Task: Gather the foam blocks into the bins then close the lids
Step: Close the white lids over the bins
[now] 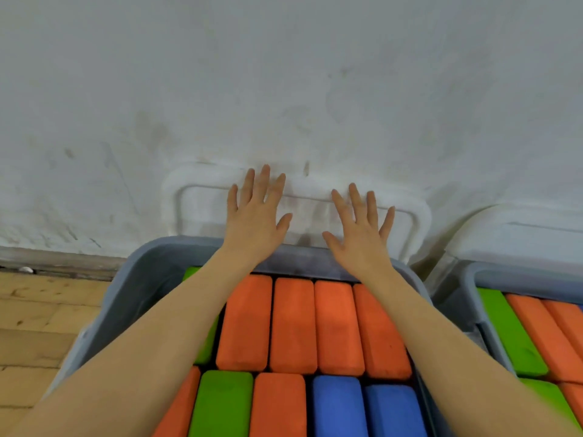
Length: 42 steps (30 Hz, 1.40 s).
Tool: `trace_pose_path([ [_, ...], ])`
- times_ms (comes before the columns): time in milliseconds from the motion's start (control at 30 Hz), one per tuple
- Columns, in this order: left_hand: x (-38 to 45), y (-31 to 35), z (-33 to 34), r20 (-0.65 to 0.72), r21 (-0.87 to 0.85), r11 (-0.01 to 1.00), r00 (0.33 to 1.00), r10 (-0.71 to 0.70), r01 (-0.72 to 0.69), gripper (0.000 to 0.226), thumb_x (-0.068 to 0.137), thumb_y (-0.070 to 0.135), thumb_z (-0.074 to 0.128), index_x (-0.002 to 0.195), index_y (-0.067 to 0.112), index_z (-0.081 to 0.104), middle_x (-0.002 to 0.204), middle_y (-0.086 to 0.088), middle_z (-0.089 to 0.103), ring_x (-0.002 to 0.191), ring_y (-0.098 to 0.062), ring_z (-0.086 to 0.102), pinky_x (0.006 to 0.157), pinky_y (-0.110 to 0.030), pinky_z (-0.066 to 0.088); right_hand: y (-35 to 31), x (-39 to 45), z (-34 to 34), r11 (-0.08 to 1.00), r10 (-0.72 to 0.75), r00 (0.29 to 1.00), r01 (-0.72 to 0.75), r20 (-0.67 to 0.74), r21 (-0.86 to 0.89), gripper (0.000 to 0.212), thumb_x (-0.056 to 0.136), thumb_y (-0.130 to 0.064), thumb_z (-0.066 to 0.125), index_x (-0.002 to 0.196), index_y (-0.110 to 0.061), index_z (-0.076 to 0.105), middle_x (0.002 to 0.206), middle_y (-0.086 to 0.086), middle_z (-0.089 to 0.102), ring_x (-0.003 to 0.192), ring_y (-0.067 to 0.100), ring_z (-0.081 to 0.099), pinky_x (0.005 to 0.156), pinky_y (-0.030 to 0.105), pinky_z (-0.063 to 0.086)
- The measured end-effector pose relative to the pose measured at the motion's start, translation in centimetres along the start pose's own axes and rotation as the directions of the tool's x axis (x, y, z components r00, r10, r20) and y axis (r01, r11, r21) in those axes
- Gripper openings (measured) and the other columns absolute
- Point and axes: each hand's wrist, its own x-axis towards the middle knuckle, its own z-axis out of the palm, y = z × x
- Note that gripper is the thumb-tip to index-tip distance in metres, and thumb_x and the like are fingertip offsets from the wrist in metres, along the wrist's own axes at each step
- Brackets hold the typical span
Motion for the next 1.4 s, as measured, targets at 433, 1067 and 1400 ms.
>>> trace_pose_path([
  [433,2.0,-2.8,1.8,-0.431,0.185,0.980,0.889,0.151,-0.076,0.034,0.089,0.035,0.050,0.120,0.023,0.056,0.115,-0.008,0.064,0.107,-0.041,0.058,0.094,-0.051,0.043,0.7,2.1,1.6,0.998,-0.013,0.916,-0.013,-0.400,-0.064,0.044,0.085,-0.038,0.056,0.127,-0.027,0.046,0.123,0.006,0.057,0.122,0.034,0.046,0.104,0.066,0.023],
  [1067,5.3,-1.7,-17.8,-0.737,0.242,0.955,0.607,0.297,-0.173,0.033,0.098,0.034,0.045,0.121,0.017,0.062,0.119,-0.009,0.063,0.113,-0.043,0.053,0.104,-0.057,0.031,-5.7,5.5,-17.2,0.996,-0.002,0.700,-0.063,-0.714,-0.065,0.063,0.080,-0.003,0.071,0.132,-0.025,0.044,0.128,0.011,0.042,0.127,0.045,0.038,0.105,0.072,0.010],
  [1400,3.6,-1.2,-26.5,-0.785,0.373,0.919,0.486,0.384,-0.125,0.031,0.099,0.034,0.045,0.123,0.022,0.060,0.116,-0.004,0.064,0.107,-0.037,0.057,0.099,-0.054,0.039,-8.4,3.1,-26.7,0.987,-0.054,0.681,-0.076,-0.730,-0.144,0.059,0.078,-0.005,0.072,0.132,-0.018,0.051,0.119,0.014,0.046,0.114,0.040,0.048,0.100,0.074,0.022],
])
